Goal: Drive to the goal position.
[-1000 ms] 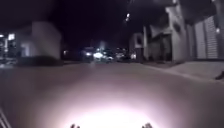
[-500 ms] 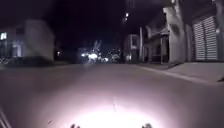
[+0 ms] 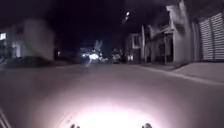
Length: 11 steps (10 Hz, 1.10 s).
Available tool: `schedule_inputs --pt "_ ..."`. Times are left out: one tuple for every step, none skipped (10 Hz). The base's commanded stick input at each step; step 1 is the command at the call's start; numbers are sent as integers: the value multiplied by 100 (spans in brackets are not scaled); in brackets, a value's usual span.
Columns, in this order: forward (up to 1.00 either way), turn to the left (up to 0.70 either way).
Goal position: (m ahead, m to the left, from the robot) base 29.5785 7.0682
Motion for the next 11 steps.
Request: schedule_inputs --pt "85 -7" --pt "85 -33" --pt "85 -32" --pt "85 -13" --pt "85 -4" --pt "85 0" --pt "85 0" --pt "85 0" --pt "85 0" --pt "85 0" --pt "85 0"
